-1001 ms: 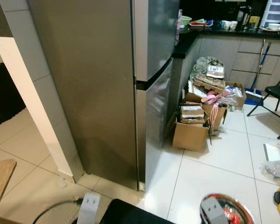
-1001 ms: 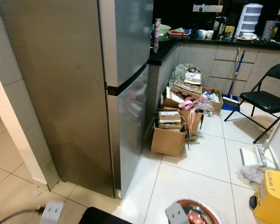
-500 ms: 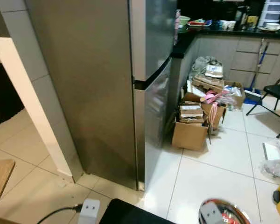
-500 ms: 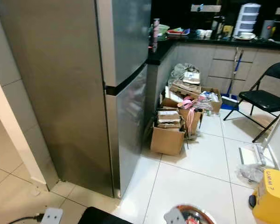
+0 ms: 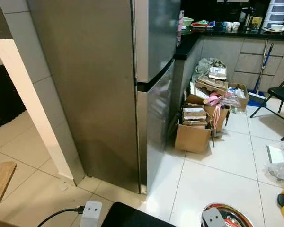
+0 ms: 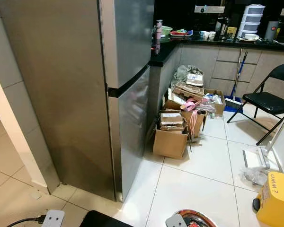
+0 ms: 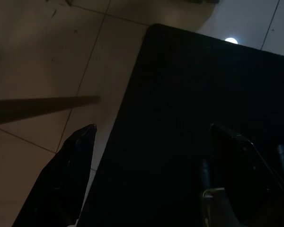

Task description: Restocking fridge

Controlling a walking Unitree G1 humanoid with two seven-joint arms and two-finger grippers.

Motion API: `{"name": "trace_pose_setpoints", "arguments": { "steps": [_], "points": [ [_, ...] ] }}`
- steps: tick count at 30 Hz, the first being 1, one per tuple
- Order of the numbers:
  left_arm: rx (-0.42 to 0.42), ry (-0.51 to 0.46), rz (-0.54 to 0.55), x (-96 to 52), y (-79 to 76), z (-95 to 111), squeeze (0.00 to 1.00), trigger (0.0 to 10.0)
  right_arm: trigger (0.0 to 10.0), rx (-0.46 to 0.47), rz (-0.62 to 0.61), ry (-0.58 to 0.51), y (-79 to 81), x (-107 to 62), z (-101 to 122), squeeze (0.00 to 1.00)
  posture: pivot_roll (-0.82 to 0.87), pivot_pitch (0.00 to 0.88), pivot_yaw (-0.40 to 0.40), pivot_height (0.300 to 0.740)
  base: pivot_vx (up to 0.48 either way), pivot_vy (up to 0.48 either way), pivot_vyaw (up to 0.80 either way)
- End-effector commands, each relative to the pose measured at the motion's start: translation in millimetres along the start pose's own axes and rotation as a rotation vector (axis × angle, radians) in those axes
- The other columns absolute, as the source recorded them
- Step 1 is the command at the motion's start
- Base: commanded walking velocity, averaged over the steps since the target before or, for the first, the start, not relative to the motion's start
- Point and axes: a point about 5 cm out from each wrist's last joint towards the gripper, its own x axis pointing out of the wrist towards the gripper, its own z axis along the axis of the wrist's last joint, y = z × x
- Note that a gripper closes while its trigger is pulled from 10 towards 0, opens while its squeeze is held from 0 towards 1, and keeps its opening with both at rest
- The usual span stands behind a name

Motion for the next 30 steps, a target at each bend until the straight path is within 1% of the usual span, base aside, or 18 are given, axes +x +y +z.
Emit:
{"name": "trace_pose_setpoints", "arguments": {
  "steps": [1,9,30],
  "points": [
    [-0.015,0.024,-0.003,-0.9,-3.8,-7.2,0.00,10.0,10.0,0.005,-0.017,-0.003,-2.9,-0.7,0.1,0.00,-0.06,0.090,0.010,0.740,0.000,0.000,0.00],
    [-0.027,0.007,-0.001,-1.0,-3.3,-6.5,0.00,10.0,10.0,0.002,-0.016,-0.002,-3.0,-0.5,0.4,0.00,-0.06,0.090,0.005,0.740,0.000,0.000,0.00],
    [-0.027,0.004,0.000,-0.4,-1.1,-4.7,0.00,10.0,10.0,0.000,-0.021,0.004,-4.6,-1.2,-0.9,0.00,-0.07,0.087,0.009,0.740,0.293,0.000,0.00]
  ]
}}
